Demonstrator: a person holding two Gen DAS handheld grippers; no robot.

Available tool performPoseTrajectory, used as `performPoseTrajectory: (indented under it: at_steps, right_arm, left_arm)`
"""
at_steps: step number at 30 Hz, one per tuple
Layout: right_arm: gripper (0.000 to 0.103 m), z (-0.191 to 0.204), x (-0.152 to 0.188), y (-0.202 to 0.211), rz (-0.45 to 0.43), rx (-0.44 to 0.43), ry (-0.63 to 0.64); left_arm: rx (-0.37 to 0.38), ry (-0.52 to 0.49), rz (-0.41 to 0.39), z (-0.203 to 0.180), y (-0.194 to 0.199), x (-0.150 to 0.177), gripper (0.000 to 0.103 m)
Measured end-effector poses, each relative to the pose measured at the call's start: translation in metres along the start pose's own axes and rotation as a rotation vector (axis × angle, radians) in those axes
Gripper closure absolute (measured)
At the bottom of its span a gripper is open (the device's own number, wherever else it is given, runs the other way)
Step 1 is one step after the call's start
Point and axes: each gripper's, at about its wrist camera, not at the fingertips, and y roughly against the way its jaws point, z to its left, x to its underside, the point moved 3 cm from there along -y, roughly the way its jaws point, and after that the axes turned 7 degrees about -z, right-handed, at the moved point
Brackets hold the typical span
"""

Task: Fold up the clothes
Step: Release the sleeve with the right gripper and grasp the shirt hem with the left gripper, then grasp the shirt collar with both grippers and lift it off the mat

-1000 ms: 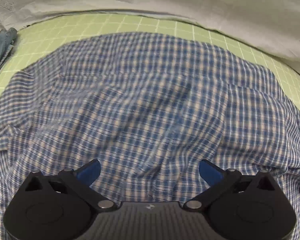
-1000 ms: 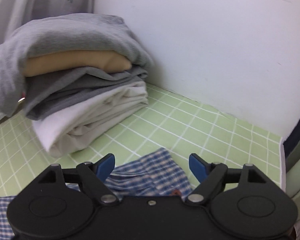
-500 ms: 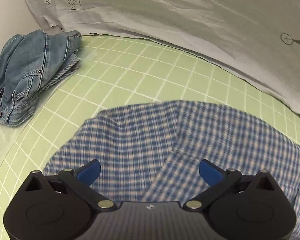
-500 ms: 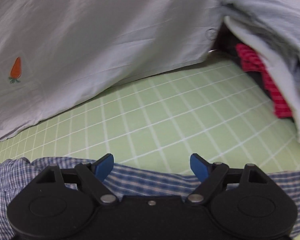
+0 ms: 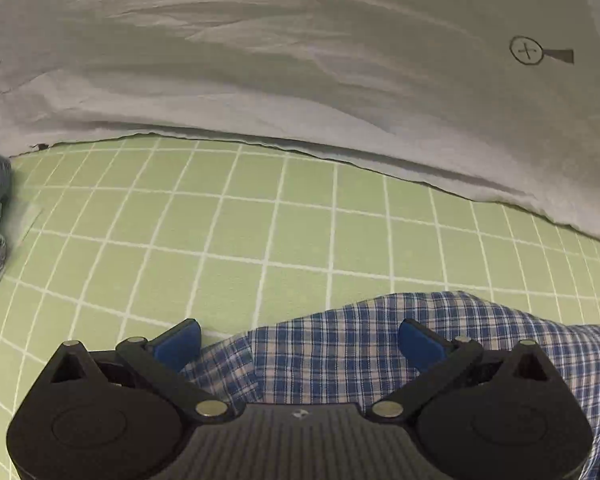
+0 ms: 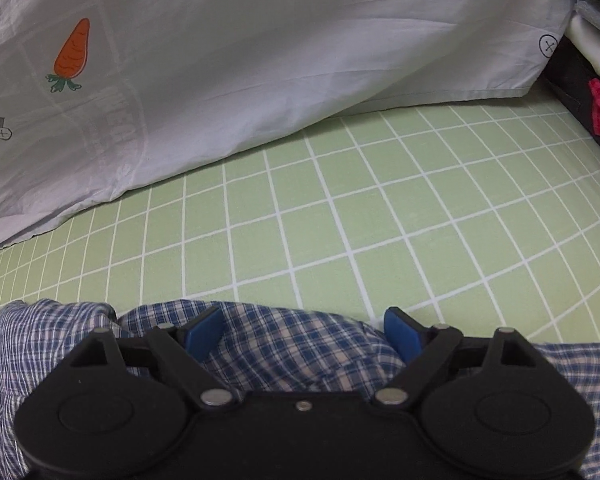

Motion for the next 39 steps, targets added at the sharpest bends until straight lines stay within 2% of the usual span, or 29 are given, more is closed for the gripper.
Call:
performPoseTrajectory:
  at_steps: [2, 4, 5, 6, 7, 8, 9, 10, 11, 13, 15, 18, 21, 23, 26, 29, 32, 34, 37, 38, 39]
  right_arm:
    - [0.019, 0.001, 0.002, 0.001, 0.013, -0.007, 0.005]
    - [0.024, 0.003, 0.004, 0.001, 0.022, -0.01, 0.03]
    - [0.03, 0.005, 0.005, 0.002, 0.02, -0.004, 0.058]
    - [0.04, 0.007, 0.006, 0.003, 0.016, 0.005, 0.091]
    - [0.046, 0.009, 0.006, 0.003, 0.012, 0.014, 0.124]
    - [0.058, 0.01, 0.007, 0.004, 0.01, 0.026, 0.158]
    - [0.077, 0.011, 0.007, 0.005, 0.005, 0.024, 0.195]
    - [0.087, 0.01, 0.007, 0.009, -0.003, 0.011, 0.206]
    - [0.097, 0.009, 0.006, 0.013, -0.012, -0.004, 0.202]
    - [0.097, 0.006, 0.005, 0.022, -0.031, -0.033, 0.193]
    - [0.098, 0.004, 0.001, 0.046, -0.09, -0.03, 0.213]
    - [0.098, -0.003, -0.003, 0.098, -0.184, -0.04, 0.233]
    - [0.098, -0.02, 0.008, 0.15, -0.227, -0.054, 0.231]
    - [0.098, -0.034, 0.03, 0.173, -0.212, -0.053, 0.228]
    - [0.098, -0.055, 0.074, 0.191, -0.15, -0.051, 0.214]
    - [0.097, -0.073, 0.125, 0.191, -0.062, -0.036, 0.204]
    - [0.097, -0.086, 0.163, 0.186, 0.013, -0.031, 0.167]
    - [0.096, -0.09, 0.174, 0.186, 0.034, -0.034, 0.135]
    - [0.09, -0.087, 0.167, 0.197, -0.016, -0.037, 0.127]
    - [0.085, -0.085, 0.161, 0.201, -0.04, -0.042, 0.119]
    - [0.078, -0.084, 0.156, 0.205, -0.064, -0.047, 0.112]
  left_arm:
    - [-0.001, -0.014, -0.004, -0.003, -0.001, 0.001, 0.002]
    - [-0.015, -0.028, -0.024, -0.006, 0.003, 0.003, 0.013]
    - [-0.022, -0.035, -0.035, -0.007, 0.006, 0.005, 0.023]
    - [-0.023, -0.036, -0.043, -0.008, 0.009, 0.006, 0.038]
    - [-0.023, -0.035, -0.05, -0.008, 0.012, 0.007, 0.046]
    - [-0.018, -0.027, -0.049, -0.009, 0.015, 0.007, 0.066]
    - [-0.012, -0.017, -0.045, -0.009, 0.017, 0.007, 0.093]
    - [0.002, 0.006, -0.035, -0.008, 0.019, 0.008, 0.097]
    - [0.018, 0.032, -0.023, -0.006, 0.02, 0.008, 0.098]
    - [0.026, 0.081, -0.027, -0.002, 0.032, 0.009, 0.099]
    - [0.035, 0.11, -0.059, 0.002, 0.055, 0.009, 0.099]
    - [0.04, 0.131, -0.116, 0.005, 0.109, 0.018, 0.099]
    - [0.04, 0.147, -0.151, 0.009, 0.165, 0.043, 0.099]
    - [0.029, 0.152, -0.149, 0.014, 0.196, 0.071, 0.099]
    - [0.011, 0.184, -0.083, 0.022, 0.227, 0.126, 0.099]
    - [-0.012, 0.205, 0.015, 0.026, 0.233, 0.189, 0.099]
    - [-0.026, 0.222, 0.09, 0.028, 0.229, 0.235, 0.099]
    - [-0.028, 0.214, 0.091, 0.027, 0.233, 0.245, 0.098]
    - [-0.013, 0.2, 0.057, 0.029, 0.244, 0.236, 0.094]
    - [-0.005, 0.195, 0.038, 0.029, 0.249, 0.23, 0.094]
    - [0.005, 0.191, 0.019, 0.028, 0.253, 0.223, 0.089]
